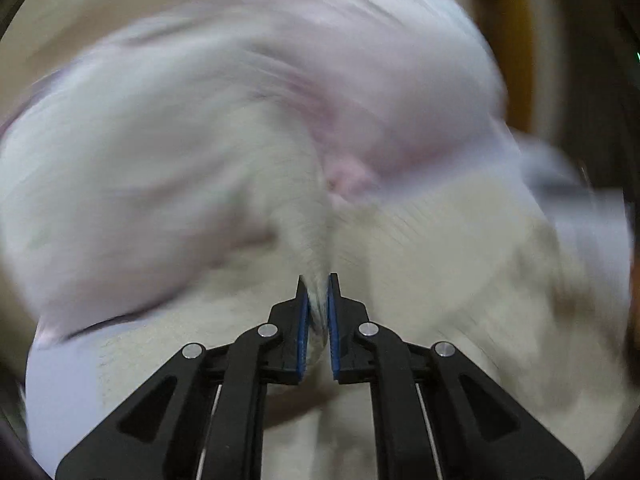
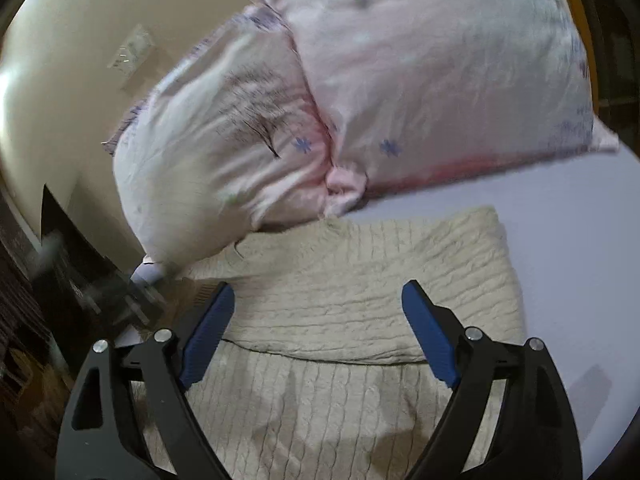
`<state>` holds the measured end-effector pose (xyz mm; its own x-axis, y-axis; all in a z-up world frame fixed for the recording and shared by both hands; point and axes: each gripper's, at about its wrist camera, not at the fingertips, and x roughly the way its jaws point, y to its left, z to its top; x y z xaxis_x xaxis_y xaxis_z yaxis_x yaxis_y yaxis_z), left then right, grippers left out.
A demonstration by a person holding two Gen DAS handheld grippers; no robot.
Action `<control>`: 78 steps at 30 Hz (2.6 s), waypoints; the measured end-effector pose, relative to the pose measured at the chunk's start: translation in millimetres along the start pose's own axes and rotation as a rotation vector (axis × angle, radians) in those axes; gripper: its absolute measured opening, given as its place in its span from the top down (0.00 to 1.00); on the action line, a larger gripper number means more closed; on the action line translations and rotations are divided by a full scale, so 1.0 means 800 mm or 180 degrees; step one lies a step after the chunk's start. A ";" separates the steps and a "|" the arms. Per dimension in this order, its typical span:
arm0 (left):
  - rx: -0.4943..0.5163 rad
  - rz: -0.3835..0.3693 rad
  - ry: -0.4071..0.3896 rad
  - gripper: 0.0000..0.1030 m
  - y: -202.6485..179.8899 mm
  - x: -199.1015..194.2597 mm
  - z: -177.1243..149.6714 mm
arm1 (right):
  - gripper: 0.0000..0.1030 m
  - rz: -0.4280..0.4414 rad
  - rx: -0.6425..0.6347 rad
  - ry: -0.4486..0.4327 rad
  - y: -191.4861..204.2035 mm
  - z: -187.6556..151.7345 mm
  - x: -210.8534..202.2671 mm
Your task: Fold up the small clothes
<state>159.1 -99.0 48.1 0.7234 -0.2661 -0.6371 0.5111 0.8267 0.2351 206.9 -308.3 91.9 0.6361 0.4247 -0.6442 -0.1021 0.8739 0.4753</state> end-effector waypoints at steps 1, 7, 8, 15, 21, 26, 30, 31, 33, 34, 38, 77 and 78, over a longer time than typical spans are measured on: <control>0.0160 -0.0049 0.0093 0.88 -0.025 0.009 -0.007 | 0.17 0.0000 0.0092 0.0083 -0.009 0.000 0.008; -0.0317 -0.0111 -0.0084 0.46 0.017 -0.060 -0.045 | 0.36 -0.0079 0.0498 0.0383 -0.051 0.005 0.032; -0.0489 -0.0070 -0.0090 0.46 0.037 -0.077 -0.058 | 0.41 -0.0158 0.0562 0.0423 -0.056 0.005 0.036; -0.1329 0.0011 0.0262 0.46 0.136 -0.123 -0.139 | 0.83 -0.0317 0.0475 0.0844 -0.054 -0.015 0.082; -0.2132 -0.0377 0.0243 0.40 0.173 -0.155 -0.208 | 0.93 -0.0627 0.0436 0.0180 -0.064 0.011 0.035; -0.2263 -0.0528 0.0323 0.40 0.162 -0.165 -0.240 | 0.47 -0.0755 0.0538 0.0323 -0.083 -0.003 0.005; -0.2335 -0.0602 0.0371 0.40 0.149 -0.177 -0.261 | 0.35 -0.0722 0.0561 0.0208 -0.092 -0.043 -0.071; -0.2350 -0.0623 0.0389 0.40 0.145 -0.181 -0.267 | 0.36 -0.0693 0.0586 0.0250 -0.097 -0.058 -0.088; -0.2376 -0.0661 0.0404 0.40 0.141 -0.186 -0.275 | 0.41 -0.0674 0.0639 0.0349 -0.102 -0.081 -0.108; -0.2388 -0.0674 0.0373 0.40 0.138 -0.190 -0.279 | 0.47 -0.0655 0.0680 0.0411 -0.105 -0.096 -0.118; -0.2458 -0.0868 0.0287 0.40 0.123 -0.208 -0.294 | 0.62 -0.0416 0.0845 0.0665 -0.109 -0.148 -0.133; -0.3904 -0.1107 0.0030 0.90 0.345 0.040 -0.163 | 0.42 0.1241 0.2742 -0.0205 -0.208 0.039 0.072; -0.4042 -0.1204 0.0014 0.89 0.350 0.043 -0.167 | 0.41 0.1254 0.2723 -0.0293 -0.207 0.044 0.072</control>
<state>265.3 189.6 -6.3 0.6307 -0.5815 -0.5138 -0.1089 0.5892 -0.8006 287.7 -436.9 -2.9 0.7369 0.6002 -0.3112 0.2499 0.1858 0.9503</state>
